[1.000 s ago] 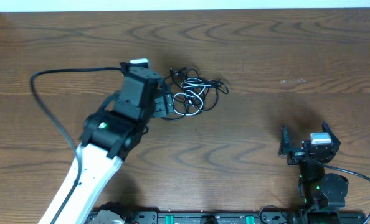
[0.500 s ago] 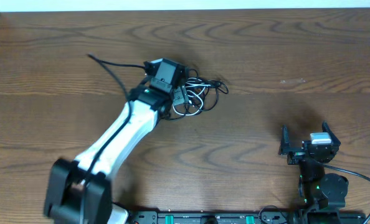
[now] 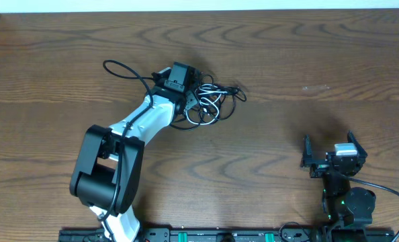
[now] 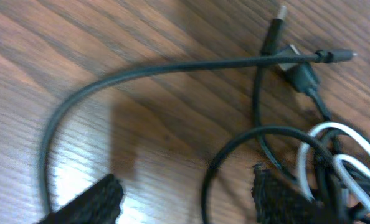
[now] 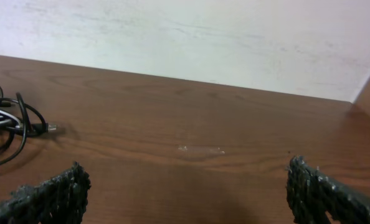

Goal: Untangle cables

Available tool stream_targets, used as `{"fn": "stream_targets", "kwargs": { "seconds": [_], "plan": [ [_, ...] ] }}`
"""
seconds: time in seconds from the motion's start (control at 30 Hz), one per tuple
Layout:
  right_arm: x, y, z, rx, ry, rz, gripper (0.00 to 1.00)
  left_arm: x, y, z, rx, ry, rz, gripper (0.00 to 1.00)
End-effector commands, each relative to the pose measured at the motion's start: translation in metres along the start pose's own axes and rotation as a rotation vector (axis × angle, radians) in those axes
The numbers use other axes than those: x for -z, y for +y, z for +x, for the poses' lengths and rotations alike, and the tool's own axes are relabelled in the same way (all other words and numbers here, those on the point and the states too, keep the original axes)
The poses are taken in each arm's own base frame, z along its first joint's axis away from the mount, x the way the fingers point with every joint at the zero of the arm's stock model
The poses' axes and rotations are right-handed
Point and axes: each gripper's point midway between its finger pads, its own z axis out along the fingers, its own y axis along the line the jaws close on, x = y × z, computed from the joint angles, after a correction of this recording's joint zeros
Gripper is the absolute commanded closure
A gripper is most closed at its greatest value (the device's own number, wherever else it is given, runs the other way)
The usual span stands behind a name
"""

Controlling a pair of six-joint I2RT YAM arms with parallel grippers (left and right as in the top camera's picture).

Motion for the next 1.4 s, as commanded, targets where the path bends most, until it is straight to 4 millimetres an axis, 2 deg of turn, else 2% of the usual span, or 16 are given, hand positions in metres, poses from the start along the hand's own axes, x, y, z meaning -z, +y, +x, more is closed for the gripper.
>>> {"fn": "stream_targets", "kwargs": {
  "seconds": [0.0,0.07,0.17,0.23,0.27,0.5,0.57,0.63,0.73,0.87,1.03,1.1,1.17,1.2,1.27,1.37],
  "plan": [
    [0.0,-0.003,0.001,-0.013,0.001,0.009,0.01,-0.006,-0.008,0.013,0.011,0.056,0.041,0.45],
    [0.0,-0.003,0.001,-0.013,0.001,0.009,0.01,-0.006,-0.011,0.014,0.009,0.057,0.052,0.48],
    [0.0,-0.003,0.001,-0.013,0.001,0.009,0.01,-0.006,-0.011,0.014,0.009,0.057,0.052,0.6],
    [0.0,-0.002,0.001,-0.021,0.001,0.005,0.01,-0.006,-0.011,0.014,0.009,0.058,0.051,0.77],
    [0.0,-0.002,0.001,-0.05,0.001,0.003,0.01,-0.006,-0.011,0.014,0.008,0.06,0.05,0.9],
    [0.0,-0.001,0.0,-0.327,0.0,-0.002,0.01,-0.004,-0.007,0.018,0.006,0.077,0.034,0.92],
    [0.0,0.0,0.0,-0.44,0.001,-0.009,0.01,0.002,-0.007,0.02,0.001,0.09,0.039,0.92],
    [0.001,0.012,-0.003,-0.629,0.009,-0.077,0.01,0.013,-0.008,0.018,-0.014,0.088,0.046,0.93],
    [0.006,0.04,-0.009,-0.932,0.07,-0.248,0.01,0.04,-0.012,0.009,-0.064,0.06,0.077,0.92],
    [0.018,0.074,-0.016,-1.06,0.17,-0.452,0.01,0.091,-0.017,-0.005,-0.077,0.0,0.14,0.92],
    [0.02,0.076,-0.02,-1.152,0.186,-0.47,0.01,0.17,-0.029,-0.018,-0.128,-0.1,0.296,0.93],
    [0.021,0.077,-0.025,-1.08,0.152,-0.493,0.01,0.199,-0.038,-0.015,-0.2,-0.113,0.394,0.93],
    [0.025,0.083,-0.032,-0.92,0.102,-0.55,0.11,0.222,-0.044,-0.009,-0.255,-0.117,0.474,0.93],
    [0.026,0.084,-0.034,-0.88,0.091,-0.565,0.11,0.23,-0.046,-0.006,-0.267,-0.116,0.503,0.92],
    [0.027,0.085,-0.035,-0.874,0.089,-0.568,0.11,0.243,-0.047,-0.003,-0.275,-0.116,0.543,0.92],
    [0.029,0.086,-0.04,-0.868,0.084,-0.584,0.08,0.253,-0.051,0.002,-0.284,-0.103,0.589,0.93]
  ]
}}
